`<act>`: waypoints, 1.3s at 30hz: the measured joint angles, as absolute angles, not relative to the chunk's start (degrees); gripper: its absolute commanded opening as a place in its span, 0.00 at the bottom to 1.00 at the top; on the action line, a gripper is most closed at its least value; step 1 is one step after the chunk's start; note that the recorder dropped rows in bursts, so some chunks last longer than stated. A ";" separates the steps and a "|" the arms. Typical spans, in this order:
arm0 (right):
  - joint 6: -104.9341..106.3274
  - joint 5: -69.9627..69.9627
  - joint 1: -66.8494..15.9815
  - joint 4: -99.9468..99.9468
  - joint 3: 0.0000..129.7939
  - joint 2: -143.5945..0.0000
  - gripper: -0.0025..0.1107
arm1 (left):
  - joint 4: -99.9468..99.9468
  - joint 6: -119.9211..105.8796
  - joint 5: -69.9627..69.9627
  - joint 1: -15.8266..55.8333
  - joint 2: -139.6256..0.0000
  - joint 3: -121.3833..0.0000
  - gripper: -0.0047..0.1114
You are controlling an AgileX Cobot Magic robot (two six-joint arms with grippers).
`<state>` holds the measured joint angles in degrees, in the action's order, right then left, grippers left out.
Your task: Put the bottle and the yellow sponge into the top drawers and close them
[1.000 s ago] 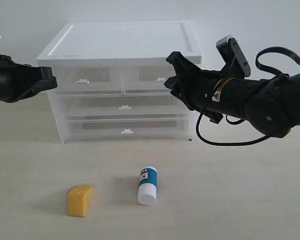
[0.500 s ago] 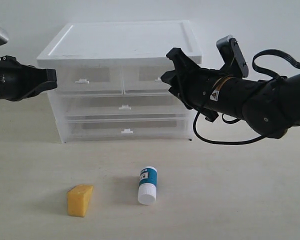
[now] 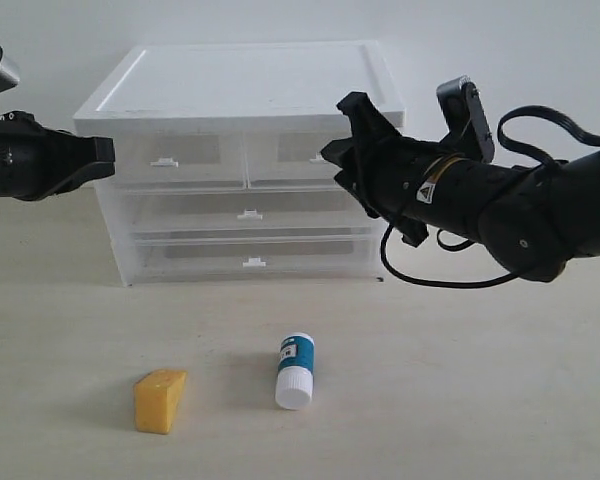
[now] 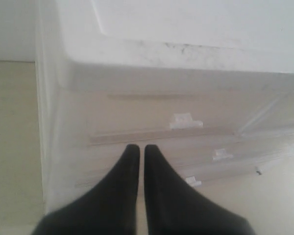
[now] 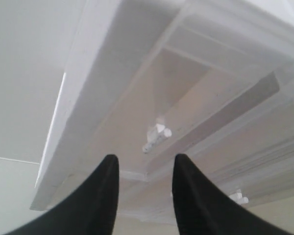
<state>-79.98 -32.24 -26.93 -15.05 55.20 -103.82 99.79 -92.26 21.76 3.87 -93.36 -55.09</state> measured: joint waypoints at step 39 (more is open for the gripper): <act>-79.49 -37.54 -27.04 -11.64 60.68 -112.00 0.31 | 99.79 -94.11 21.65 3.87 -93.36 -55.09 0.07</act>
